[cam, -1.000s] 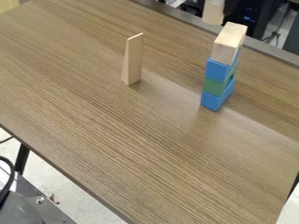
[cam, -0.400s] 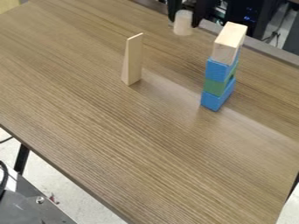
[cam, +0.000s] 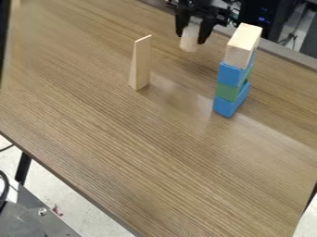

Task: Remove cylendre on cube

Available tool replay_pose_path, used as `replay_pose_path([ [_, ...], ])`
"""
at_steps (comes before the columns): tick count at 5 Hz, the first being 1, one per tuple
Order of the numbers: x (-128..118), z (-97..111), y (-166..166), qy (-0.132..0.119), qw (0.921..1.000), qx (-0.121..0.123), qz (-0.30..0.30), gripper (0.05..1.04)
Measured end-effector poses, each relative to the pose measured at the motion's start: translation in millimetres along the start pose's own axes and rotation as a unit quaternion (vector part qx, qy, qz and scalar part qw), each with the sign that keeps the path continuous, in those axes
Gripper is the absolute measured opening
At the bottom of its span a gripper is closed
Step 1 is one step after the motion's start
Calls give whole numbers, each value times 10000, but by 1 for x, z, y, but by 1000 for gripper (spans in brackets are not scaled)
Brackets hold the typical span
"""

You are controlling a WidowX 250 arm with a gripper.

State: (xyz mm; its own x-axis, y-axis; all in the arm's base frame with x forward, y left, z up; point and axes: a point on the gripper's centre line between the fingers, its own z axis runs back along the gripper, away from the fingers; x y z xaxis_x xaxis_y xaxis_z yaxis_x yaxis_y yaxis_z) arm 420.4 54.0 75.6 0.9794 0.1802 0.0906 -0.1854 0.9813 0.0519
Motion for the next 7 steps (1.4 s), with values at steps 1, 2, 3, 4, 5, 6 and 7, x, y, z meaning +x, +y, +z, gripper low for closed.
replay_pose_path([
  [1, 5, -12, -7, 13, 9996, -187, -193, 533],
  [2, 7, -22, -5, -33, 9993, -214, -305, 533],
  [3, -1, -36, 2, -17, 9992, -202, -345, 533],
  [4, -4, -37, 3, -327, 9980, -222, -499, 533],
  [5, -9, -37, 6, -551, 9966, -287, -538, 582],
  [6, -15, -43, 9, -493, 9968, -376, -509, 881],
  [7, -14, -36, 10, -601, 9961, -358, -538, 1005],
])
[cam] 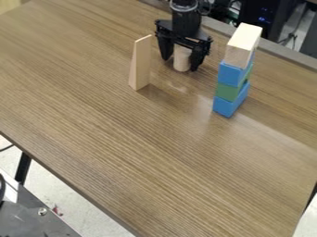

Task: Remove cylendre on cube

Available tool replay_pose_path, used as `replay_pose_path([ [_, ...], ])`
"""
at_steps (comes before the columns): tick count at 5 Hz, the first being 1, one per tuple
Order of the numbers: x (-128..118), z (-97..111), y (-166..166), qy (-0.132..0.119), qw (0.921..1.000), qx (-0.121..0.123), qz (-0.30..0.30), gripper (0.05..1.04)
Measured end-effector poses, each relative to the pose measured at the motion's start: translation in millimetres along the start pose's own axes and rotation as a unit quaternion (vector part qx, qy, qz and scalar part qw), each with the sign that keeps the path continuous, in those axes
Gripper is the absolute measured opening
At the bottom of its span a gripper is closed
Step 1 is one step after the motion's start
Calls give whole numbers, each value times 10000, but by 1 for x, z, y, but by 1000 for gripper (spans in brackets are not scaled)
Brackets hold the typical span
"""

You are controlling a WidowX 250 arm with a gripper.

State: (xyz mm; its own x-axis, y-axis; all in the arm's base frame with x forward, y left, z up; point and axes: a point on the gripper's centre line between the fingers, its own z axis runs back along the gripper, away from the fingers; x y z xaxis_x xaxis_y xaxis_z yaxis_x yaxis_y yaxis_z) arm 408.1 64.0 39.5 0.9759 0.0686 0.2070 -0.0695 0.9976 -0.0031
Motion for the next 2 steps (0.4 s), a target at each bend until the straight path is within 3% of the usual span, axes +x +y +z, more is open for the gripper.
replay_pose_path([
  [2, 4, 48, -2, -502, 9987, 59, -40, 999],
])
